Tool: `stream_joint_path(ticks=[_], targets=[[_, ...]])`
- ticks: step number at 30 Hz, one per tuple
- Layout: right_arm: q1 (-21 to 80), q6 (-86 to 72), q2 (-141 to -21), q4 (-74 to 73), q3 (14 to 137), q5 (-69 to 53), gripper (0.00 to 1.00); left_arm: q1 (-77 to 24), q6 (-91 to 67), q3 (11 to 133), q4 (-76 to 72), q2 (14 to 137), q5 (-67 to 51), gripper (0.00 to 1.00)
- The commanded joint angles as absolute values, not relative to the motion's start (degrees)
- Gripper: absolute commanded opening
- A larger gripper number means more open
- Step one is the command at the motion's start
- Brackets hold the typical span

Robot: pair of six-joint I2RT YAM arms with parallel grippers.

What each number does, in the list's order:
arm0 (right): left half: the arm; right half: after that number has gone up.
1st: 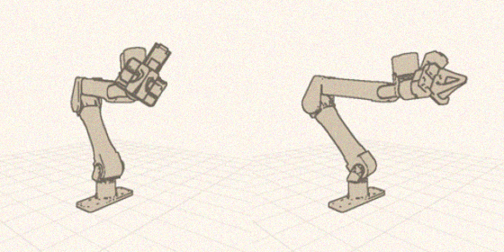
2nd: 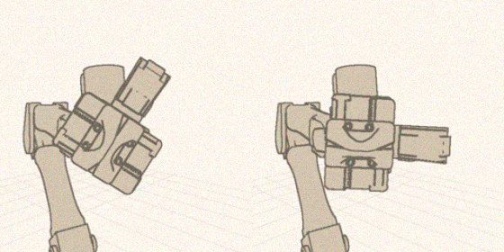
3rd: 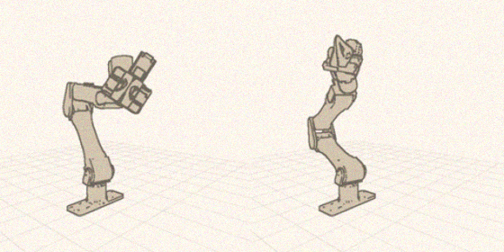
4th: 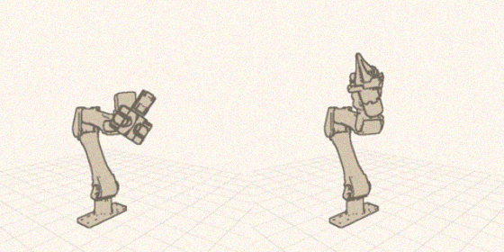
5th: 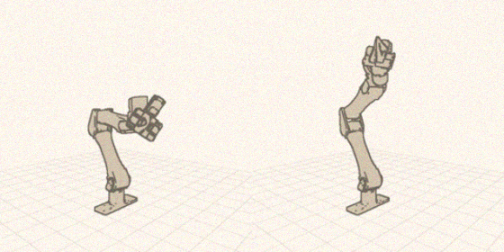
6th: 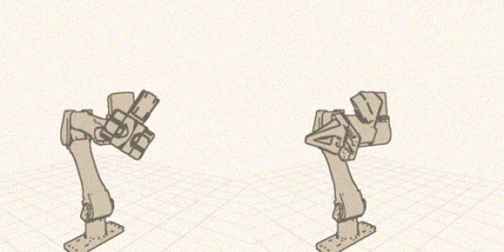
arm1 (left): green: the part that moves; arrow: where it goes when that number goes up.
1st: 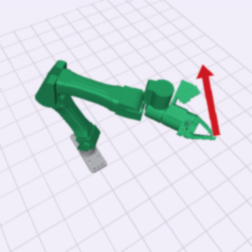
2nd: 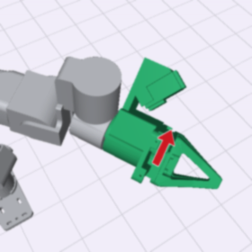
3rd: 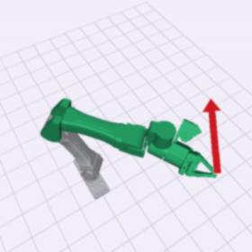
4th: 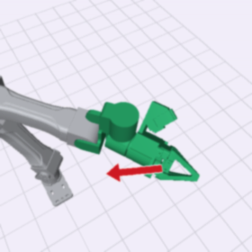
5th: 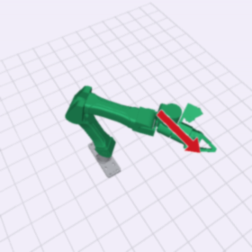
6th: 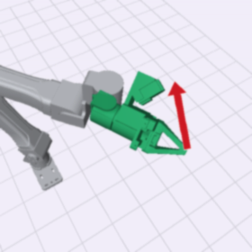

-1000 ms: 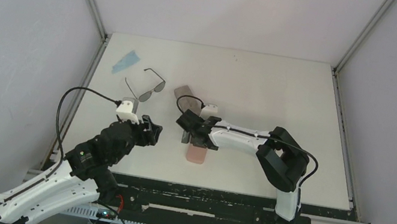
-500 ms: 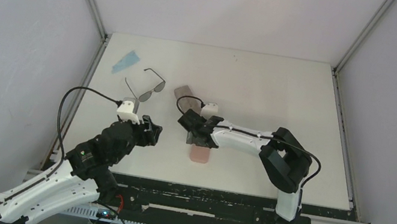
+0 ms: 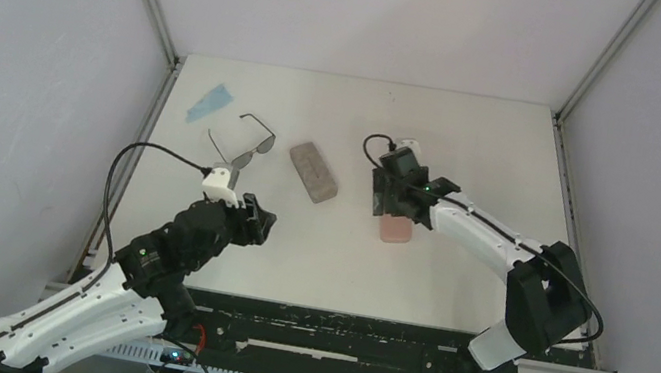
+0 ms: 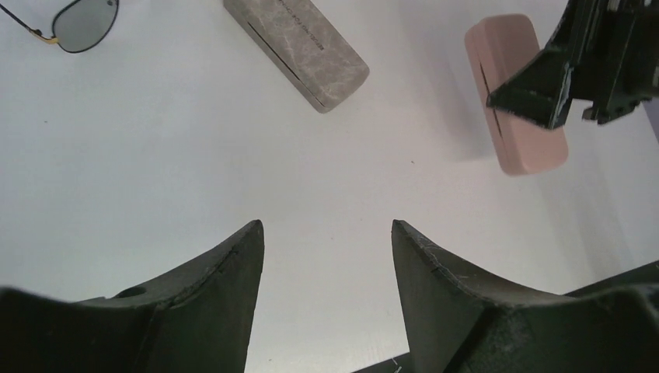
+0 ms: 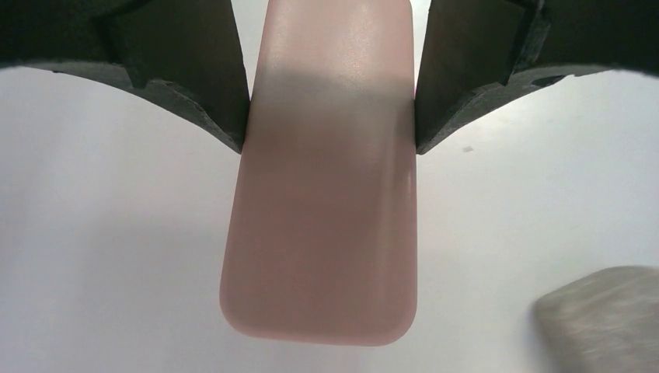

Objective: Organize the sunglasses
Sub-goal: Move the sunglasses case at the center of the board.

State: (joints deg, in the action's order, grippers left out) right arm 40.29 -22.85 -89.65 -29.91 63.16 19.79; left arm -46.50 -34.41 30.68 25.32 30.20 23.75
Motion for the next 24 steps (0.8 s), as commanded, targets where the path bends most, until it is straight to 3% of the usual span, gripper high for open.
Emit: stream_joint_path(ticks=[1, 11, 24], targets=[[31.88, -8.49, -87.91, -24.46, 62.84, 11.45, 0.39, -46.6, -35.29, 30.7, 22.76, 30.9, 20.14, 0.65], [12.6, 0.4, -94.88, -20.64, 64.48, -2.61, 0.37, -46.58, -35.03, 31.2, 24.43, 32.04, 18.17, 0.65], [4.05, 3.97, -106.03, -21.57, 69.88, -2.66, 0.46, -46.63, -34.96, 33.13, 22.62, 36.1, 20.46, 0.65]])
